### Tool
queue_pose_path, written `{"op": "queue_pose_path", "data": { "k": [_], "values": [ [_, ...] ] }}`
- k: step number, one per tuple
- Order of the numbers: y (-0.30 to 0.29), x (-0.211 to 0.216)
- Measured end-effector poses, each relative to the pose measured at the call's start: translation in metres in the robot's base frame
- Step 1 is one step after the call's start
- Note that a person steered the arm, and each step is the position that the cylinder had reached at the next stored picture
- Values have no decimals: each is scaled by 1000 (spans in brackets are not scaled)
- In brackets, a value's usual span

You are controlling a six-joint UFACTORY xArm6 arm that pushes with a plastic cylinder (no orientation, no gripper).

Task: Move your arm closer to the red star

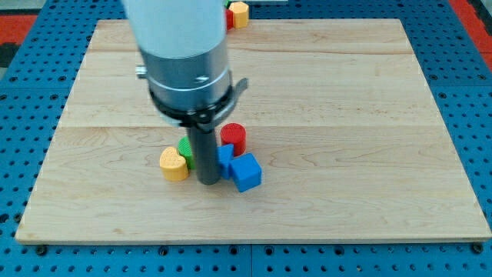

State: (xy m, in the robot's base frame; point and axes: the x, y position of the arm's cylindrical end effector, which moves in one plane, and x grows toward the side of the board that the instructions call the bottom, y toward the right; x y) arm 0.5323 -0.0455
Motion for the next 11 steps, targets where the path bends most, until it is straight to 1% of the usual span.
{"op": "queue_pose_path", "data": {
  "k": [1, 2, 3, 4, 5, 6, 7, 8, 9, 10, 11],
  "values": [
    [-4, 24],
    [14, 47],
    [104, 66],
    [197, -3],
    [203, -159],
    [175, -337],
    [135, -339],
    [49, -270],
    [-90, -260],
    [-152, -341],
    [-152, -341]
  ]
}}
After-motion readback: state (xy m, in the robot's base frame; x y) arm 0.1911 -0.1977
